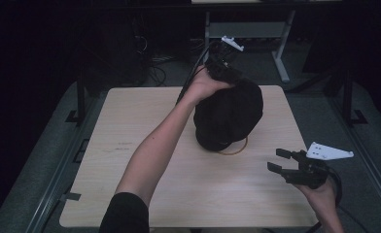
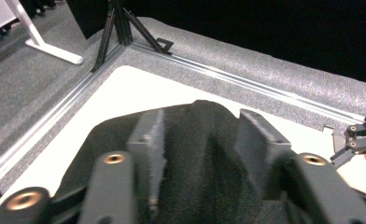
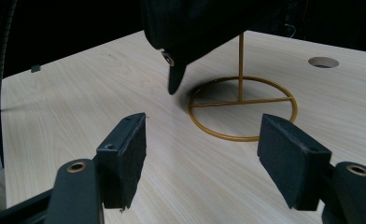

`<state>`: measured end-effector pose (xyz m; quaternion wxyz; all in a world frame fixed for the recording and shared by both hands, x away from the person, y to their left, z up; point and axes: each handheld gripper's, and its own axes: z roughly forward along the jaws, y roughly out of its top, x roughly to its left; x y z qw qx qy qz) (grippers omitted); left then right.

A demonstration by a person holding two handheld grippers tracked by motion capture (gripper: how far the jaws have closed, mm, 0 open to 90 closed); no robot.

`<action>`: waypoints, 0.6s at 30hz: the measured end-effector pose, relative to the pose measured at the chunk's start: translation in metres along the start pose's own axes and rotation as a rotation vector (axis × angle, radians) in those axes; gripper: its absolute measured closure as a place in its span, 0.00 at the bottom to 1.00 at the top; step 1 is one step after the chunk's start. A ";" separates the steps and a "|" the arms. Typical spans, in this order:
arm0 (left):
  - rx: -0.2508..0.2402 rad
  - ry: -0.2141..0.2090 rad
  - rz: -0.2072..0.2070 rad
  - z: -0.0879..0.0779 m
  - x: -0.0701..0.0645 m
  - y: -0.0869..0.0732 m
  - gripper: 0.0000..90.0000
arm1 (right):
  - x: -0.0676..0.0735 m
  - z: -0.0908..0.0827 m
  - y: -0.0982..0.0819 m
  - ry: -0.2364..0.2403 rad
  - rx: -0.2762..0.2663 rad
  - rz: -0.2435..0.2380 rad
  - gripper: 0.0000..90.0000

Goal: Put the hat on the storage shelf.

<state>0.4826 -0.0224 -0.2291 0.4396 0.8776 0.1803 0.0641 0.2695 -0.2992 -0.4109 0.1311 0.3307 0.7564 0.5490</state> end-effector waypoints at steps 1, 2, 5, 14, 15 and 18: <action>-0.007 -0.005 0.001 -0.003 0.000 0.000 0.54 | 0.000 0.000 0.000 -0.001 0.003 -0.001 0.36; -0.013 -0.006 0.004 -0.006 0.000 0.000 0.54 | 0.000 0.000 0.000 -0.001 0.003 -0.001 0.36; -0.021 0.007 0.005 -0.016 0.000 -0.002 0.49 | 0.000 0.001 -0.001 -0.005 0.008 0.001 0.35; -0.024 0.016 -0.005 -0.033 0.002 -0.012 0.46 | -0.002 0.004 -0.003 -0.021 0.028 0.005 0.33; -0.020 0.019 -0.006 -0.035 0.002 -0.013 0.45 | -0.002 0.005 -0.003 -0.021 0.034 0.009 0.33; -0.014 0.021 -0.008 -0.038 0.003 -0.016 0.44 | -0.002 0.006 -0.004 -0.024 0.039 0.009 0.33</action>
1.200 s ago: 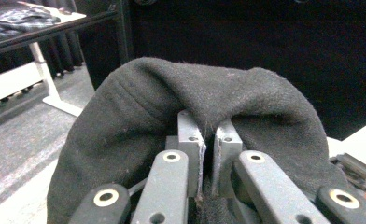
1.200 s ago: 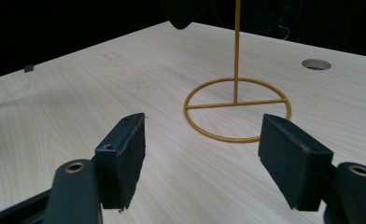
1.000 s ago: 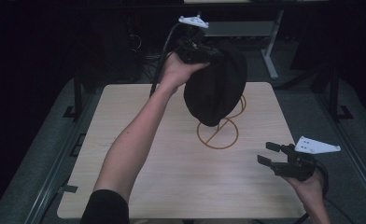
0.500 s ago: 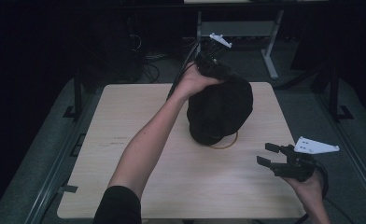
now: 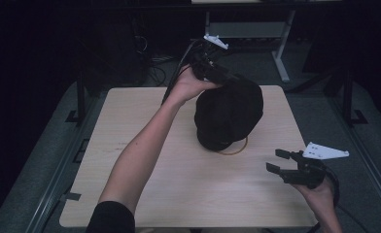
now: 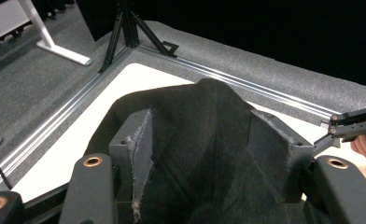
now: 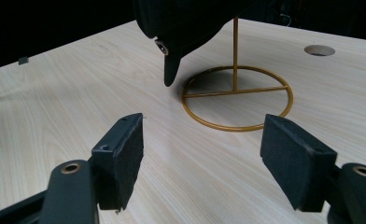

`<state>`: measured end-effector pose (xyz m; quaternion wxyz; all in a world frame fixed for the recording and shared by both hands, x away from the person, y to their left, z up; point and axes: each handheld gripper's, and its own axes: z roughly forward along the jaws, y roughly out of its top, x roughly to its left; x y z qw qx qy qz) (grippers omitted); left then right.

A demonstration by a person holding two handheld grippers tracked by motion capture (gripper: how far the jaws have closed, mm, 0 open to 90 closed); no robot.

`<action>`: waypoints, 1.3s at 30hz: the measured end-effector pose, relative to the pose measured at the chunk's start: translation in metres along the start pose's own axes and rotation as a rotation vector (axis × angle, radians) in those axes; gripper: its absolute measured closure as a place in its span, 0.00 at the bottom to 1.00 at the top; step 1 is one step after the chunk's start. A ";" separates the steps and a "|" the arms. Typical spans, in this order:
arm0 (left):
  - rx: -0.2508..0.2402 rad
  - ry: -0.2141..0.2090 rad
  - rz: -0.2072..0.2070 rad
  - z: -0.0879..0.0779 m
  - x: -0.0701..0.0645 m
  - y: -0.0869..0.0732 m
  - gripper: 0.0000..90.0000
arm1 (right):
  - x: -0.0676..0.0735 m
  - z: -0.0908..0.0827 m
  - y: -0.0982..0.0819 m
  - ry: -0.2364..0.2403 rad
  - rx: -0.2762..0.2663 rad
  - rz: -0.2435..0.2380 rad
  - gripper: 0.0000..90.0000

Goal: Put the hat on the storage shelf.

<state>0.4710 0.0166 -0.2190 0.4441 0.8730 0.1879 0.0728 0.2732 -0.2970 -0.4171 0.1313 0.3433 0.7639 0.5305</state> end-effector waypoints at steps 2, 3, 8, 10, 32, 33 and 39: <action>0.000 0.001 -0.005 -0.001 0.000 -0.001 0.44 | 0.000 0.000 0.000 -0.002 0.001 -0.003 0.33; 0.005 0.001 -0.012 -0.003 0.000 -0.003 0.43 | 0.000 0.001 0.000 -0.005 0.005 -0.005 0.33; -0.019 0.009 -0.032 -0.008 -0.001 -0.008 0.41 | -0.001 0.000 0.000 -0.007 -0.003 0.013 0.33; -0.013 0.015 -0.025 -0.009 0.000 -0.011 0.40 | -0.003 0.000 -0.001 -0.011 -0.009 0.019 0.32; -0.020 0.050 -0.070 -0.034 0.005 -0.055 0.34 | -0.007 0.005 -0.002 -0.060 0.002 0.046 0.26; -0.020 0.050 -0.070 -0.034 0.005 -0.055 0.33 | -0.007 0.005 -0.002 -0.060 0.002 0.046 0.26; -0.037 0.055 -0.080 -0.043 0.007 -0.066 0.31 | -0.008 0.008 -0.002 -0.063 0.023 0.046 0.24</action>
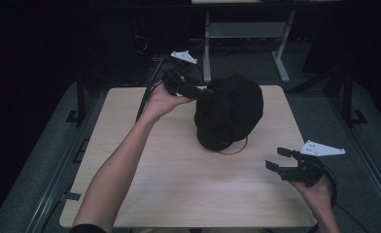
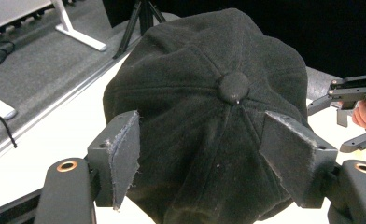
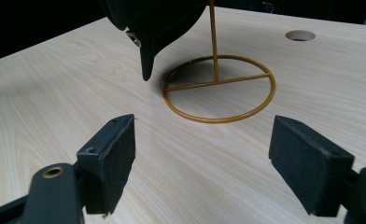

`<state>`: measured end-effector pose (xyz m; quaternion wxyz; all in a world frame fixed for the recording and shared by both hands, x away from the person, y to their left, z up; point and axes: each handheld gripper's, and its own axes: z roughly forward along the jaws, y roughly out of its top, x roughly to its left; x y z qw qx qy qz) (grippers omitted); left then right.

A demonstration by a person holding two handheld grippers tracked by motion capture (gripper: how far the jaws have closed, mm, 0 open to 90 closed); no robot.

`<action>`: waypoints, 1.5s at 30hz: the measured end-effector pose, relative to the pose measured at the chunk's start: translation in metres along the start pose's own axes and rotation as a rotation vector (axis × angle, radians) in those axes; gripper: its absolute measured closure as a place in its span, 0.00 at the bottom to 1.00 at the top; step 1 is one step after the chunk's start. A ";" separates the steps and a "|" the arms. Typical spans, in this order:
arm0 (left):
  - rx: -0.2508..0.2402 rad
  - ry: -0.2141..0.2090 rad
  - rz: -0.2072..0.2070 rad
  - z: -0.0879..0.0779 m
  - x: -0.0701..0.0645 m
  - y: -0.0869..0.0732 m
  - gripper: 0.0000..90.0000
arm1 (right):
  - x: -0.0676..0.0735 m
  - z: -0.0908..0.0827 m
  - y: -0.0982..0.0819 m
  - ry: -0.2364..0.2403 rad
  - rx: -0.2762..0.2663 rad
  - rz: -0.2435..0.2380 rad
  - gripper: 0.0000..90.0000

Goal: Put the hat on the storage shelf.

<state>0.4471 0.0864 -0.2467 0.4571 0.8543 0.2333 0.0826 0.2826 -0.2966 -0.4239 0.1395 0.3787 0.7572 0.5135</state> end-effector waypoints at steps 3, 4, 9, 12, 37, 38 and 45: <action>0.002 0.006 0.003 -0.003 0.001 -0.006 0.30 | 0.000 0.001 0.000 -0.002 0.003 -0.004 0.24; 0.004 0.005 0.003 -0.005 0.001 -0.009 0.30 | 0.001 0.001 0.000 -0.002 0.006 0.002 0.24; -0.006 0.001 -0.008 -0.010 0.000 -0.019 0.30 | 0.001 0.002 0.000 -0.005 0.006 0.001 0.24; -0.001 0.005 -0.005 -0.017 -0.001 -0.029 0.30 | 0.002 0.004 0.000 -0.005 0.006 -0.003 0.24; -0.061 0.040 -0.080 -0.067 0.003 -0.099 0.28 | 0.011 0.015 0.002 -0.016 0.051 -0.025 0.24; -0.060 0.043 -0.085 -0.068 0.004 -0.103 0.28 | 0.011 0.016 0.002 -0.015 0.051 -0.025 0.24; -0.059 0.052 -0.108 -0.069 0.004 -0.123 0.27 | 0.011 0.016 0.002 -0.016 0.060 -0.024 0.24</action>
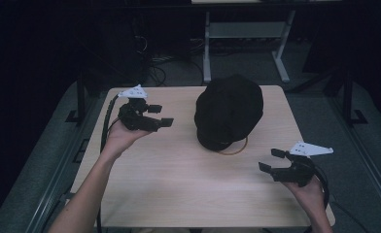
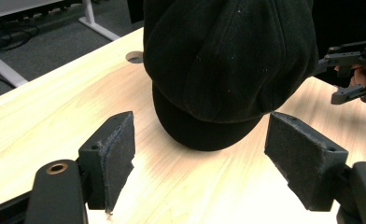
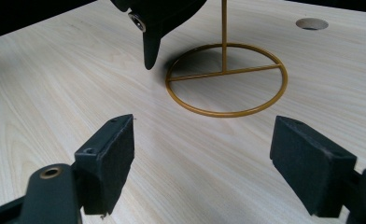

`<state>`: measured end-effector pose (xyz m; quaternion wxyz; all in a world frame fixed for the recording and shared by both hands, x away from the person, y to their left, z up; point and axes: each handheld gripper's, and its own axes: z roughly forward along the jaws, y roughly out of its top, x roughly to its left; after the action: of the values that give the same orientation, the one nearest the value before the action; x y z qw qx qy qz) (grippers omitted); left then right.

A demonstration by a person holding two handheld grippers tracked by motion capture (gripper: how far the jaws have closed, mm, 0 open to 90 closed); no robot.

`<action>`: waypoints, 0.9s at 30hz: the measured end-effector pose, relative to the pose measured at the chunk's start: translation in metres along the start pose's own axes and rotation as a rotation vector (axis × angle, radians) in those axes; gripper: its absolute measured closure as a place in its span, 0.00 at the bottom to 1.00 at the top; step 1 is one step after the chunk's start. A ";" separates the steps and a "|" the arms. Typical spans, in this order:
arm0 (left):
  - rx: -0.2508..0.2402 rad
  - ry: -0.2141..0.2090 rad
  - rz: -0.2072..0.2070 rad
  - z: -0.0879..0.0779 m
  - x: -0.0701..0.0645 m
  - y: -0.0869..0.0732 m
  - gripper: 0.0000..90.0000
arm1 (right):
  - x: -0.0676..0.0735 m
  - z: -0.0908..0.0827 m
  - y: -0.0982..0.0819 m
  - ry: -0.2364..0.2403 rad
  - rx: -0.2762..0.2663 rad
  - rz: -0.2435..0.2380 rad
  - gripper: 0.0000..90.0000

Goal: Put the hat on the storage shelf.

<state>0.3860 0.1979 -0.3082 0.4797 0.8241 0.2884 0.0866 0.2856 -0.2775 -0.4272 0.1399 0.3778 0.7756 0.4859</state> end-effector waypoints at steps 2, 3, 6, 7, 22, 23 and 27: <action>0.003 0.009 0.002 0.000 -0.001 -0.005 0.27 | 0.000 0.000 0.000 0.000 0.001 0.000 0.24; 0.006 0.012 0.005 0.000 -0.001 -0.007 0.27 | 0.000 0.000 0.000 0.000 0.002 0.000 0.24; 0.016 0.014 0.004 0.000 -0.003 -0.015 0.27 | 0.000 0.000 -0.001 0.000 0.005 0.002 0.24; 0.013 0.017 0.005 0.000 -0.003 -0.018 0.26 | 0.000 0.000 -0.001 -0.001 0.007 0.001 0.24; 0.015 0.049 -0.012 -0.007 -0.004 -0.055 0.26 | 0.000 0.000 -0.002 -0.003 0.008 -0.002 0.24; 0.015 0.049 -0.012 -0.007 -0.004 -0.055 0.26 | 0.000 0.000 -0.002 -0.003 0.008 -0.002 0.24; 0.002 0.056 -0.034 -0.010 -0.003 -0.066 0.26 | 0.000 0.000 -0.002 -0.004 0.014 -0.003 0.24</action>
<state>0.3538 0.2285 -0.3580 0.4720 0.8168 0.3159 0.1009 0.2845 -0.2776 -0.4295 0.1395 0.3787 0.7792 0.4796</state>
